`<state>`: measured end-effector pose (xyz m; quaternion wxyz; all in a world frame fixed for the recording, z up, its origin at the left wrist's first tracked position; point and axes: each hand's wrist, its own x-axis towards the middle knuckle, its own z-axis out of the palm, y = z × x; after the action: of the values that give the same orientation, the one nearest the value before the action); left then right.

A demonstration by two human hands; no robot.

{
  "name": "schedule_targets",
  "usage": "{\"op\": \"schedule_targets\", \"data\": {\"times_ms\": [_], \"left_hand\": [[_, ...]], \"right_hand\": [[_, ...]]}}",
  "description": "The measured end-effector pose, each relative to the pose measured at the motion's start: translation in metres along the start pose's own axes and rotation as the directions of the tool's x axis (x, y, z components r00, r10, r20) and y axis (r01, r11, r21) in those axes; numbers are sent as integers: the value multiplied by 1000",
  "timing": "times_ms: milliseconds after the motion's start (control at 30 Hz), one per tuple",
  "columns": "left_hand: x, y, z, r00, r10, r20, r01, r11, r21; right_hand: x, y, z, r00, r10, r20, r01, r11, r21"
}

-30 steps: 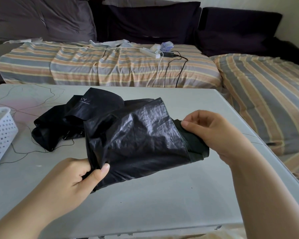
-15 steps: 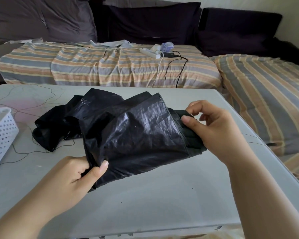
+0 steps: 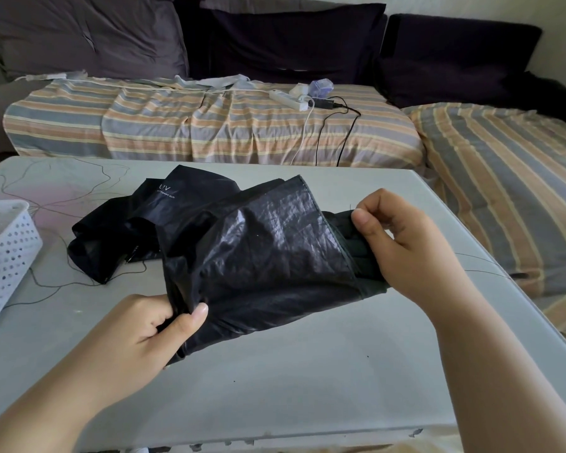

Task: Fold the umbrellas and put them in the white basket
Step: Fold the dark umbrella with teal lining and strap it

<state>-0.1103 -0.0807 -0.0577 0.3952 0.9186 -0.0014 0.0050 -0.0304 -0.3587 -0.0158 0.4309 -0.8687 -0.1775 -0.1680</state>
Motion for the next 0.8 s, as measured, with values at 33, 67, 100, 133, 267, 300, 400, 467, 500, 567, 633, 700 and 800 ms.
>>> {"op": "schedule_targets", "data": {"times_ms": [33, 67, 100, 133, 267, 300, 400, 467, 500, 567, 633, 700, 800], "left_hand": [[1, -1, 0, 1000, -7, 5, 7, 1000, 6], [2, -2, -1, 1000, -16, 9, 16, 1000, 6], [2, -3, -1, 1000, -25, 13, 25, 1000, 1], [2, -2, -2, 999, -33, 12, 33, 999, -7], [2, 0, 2, 998, -54, -11, 53, 997, -51], [1, 0, 2, 999, -52, -11, 51, 997, -56], [0, 0, 3, 1000, 1, 9, -1, 999, -34], [0, -2, 2, 1000, 16, 4, -16, 1000, -8], [0, -4, 1, 1000, 24, 3, -24, 1000, 0], [0, -3, 0, 999, 34, -5, -34, 999, 18], [-2, 0, 0, 999, 45, -20, -45, 998, 38], [-2, 4, 1, 998, 50, -28, -48, 998, 47], [-2, 7, 1, 998, 49, -34, -49, 999, 13]], "right_hand": [[0, 0, 0, 1000, -7, -6, 7, 1000, 3], [-1, -1, 1, 999, -29, -26, 29, 1000, 2], [-2, -3, 2, 997, -62, -56, 62, 998, -1], [-3, -6, 3, 992, -96, -87, 96, 995, -5], [-3, -8, 5, 974, -128, -185, 129, 992, -8], [-2, -7, 5, 975, -114, -189, 110, 993, -29], [2, -1, 7, 990, 12, -138, -26, 995, -101], [4, 1, 5, 988, 146, -57, -151, 985, -85], [4, 2, 2, 976, 219, 14, -218, 975, -35], [3, 7, -5, 926, 321, 197, -344, 934, 92], [1, 12, -8, 896, 335, 293, -387, 911, 141], [1, 14, -8, 905, 299, 301, -365, 911, 194], [2, 14, -9, 900, 275, 339, -386, 865, 322]]}}
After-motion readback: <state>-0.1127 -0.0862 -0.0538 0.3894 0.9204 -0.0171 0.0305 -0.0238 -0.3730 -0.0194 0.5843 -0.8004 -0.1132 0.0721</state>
